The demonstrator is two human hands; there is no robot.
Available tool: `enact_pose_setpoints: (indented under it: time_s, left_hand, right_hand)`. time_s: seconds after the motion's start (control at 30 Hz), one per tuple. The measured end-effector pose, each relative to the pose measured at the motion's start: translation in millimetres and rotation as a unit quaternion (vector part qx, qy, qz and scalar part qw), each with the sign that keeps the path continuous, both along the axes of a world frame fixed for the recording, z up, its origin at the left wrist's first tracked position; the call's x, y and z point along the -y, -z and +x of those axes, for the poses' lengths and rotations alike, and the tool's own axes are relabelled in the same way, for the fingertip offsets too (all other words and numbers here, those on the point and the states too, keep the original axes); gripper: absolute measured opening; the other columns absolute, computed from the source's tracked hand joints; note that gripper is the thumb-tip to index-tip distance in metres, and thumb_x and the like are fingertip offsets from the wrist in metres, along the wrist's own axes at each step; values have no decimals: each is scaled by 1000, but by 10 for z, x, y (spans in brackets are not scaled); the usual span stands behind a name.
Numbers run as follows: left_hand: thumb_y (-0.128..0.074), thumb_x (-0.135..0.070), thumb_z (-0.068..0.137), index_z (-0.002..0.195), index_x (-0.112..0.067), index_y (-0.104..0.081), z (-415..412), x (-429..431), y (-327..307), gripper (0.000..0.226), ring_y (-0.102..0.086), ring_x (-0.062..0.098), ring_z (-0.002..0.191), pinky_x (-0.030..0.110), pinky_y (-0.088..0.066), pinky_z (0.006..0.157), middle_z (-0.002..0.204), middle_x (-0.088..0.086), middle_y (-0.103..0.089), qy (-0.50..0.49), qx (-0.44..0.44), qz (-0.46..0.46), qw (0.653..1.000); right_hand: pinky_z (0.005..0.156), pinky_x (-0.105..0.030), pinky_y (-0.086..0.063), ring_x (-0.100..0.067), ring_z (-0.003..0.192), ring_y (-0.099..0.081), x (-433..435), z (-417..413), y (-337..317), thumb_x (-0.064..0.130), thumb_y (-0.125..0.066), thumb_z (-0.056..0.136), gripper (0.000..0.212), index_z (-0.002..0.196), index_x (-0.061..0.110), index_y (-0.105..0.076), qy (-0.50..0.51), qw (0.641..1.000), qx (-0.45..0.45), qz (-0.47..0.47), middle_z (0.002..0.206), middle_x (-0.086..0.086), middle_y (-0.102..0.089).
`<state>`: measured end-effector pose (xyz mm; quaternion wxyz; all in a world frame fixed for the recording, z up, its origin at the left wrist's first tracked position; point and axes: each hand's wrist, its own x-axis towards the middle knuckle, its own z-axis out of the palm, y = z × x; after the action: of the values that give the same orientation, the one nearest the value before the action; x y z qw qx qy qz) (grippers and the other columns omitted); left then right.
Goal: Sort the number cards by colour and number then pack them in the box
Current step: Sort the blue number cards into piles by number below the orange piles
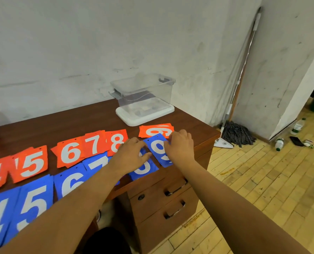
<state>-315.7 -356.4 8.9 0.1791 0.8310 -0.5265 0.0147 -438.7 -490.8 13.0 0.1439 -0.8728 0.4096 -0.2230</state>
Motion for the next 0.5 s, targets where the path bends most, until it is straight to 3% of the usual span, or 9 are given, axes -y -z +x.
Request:
enact_pose_setpoints:
  time_s: [0.13,0.27,0.4,0.5]
  left_hand:
    - [-61,-32,92,108,-18,-64,223,-274,-218,22,-56,19,101,27,-43,85,107,0,-60,-14,-29,-53,998]
    - [-63,-28,90,109,-17,-65,693,-966,-452,21,-55,16,99,23,-37,83,104,1,-59,-85,-15,-61,994]
    - [-64,-27,88,103,-18,-66,1254,-1946,-499,17,-58,19,96,27,-39,82,100,3,-60,-182,-11,-59,982]
    - [-67,-22,86,100,-15,-67,1673,-2691,-539,16,-59,23,95,28,-40,84,97,7,-62,-229,-15,-62,971]
  right_hand:
    - [92,-41,-46,-28,109,-53,-186,220,-228,39,-50,93,37,111,10,-63,-67,995,66,24,116,-11,-58]
    - [83,-40,-47,-31,97,-57,-628,729,-372,44,-53,89,36,90,9,-61,-132,986,92,51,98,-12,-60]
    - [94,-40,-45,-29,109,-55,-1272,1338,-402,45,-56,90,43,112,9,-65,-217,970,95,56,114,-13,-60]
    - [94,-40,-46,-29,108,-57,-1791,1912,-397,46,-57,88,41,108,12,-66,-265,959,74,63,114,-12,-61]
